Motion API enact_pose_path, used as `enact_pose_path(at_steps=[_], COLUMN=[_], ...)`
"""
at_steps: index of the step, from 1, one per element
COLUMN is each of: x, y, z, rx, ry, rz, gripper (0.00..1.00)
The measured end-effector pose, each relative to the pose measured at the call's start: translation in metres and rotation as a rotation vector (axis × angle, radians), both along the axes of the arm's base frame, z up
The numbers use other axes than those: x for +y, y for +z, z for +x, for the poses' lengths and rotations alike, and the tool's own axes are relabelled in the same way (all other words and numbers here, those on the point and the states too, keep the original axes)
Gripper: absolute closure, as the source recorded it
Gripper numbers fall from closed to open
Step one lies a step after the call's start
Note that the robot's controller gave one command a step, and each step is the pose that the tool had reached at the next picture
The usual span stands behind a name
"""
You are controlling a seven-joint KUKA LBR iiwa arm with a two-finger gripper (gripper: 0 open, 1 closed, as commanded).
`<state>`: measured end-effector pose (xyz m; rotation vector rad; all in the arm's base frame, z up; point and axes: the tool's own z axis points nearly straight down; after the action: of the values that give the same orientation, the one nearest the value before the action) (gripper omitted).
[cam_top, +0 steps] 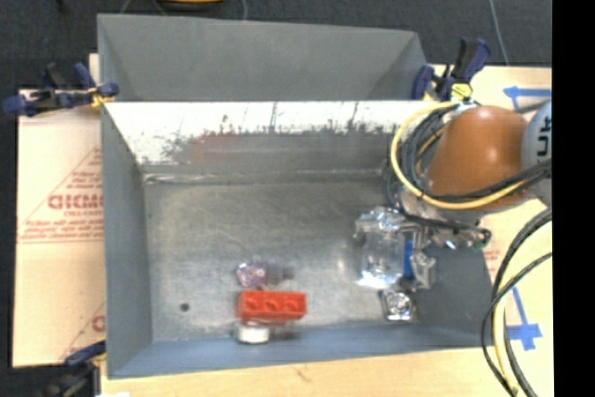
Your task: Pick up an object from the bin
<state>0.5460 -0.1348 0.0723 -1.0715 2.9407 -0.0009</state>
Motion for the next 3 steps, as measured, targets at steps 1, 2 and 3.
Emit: enact_pose_path(at_steps=[1, 2, 3], x=[0.004, 0.007, 0.017], y=[0.0, 0.115, 0.059], z=[0.001, -0.007, -0.006], rx=[0.0, 0.007, 0.004], ry=[-0.001, 0.89, 0.729], rz=[0.006, -0.008, -0.006], gripper=[1.0, 1.0, 1.0])
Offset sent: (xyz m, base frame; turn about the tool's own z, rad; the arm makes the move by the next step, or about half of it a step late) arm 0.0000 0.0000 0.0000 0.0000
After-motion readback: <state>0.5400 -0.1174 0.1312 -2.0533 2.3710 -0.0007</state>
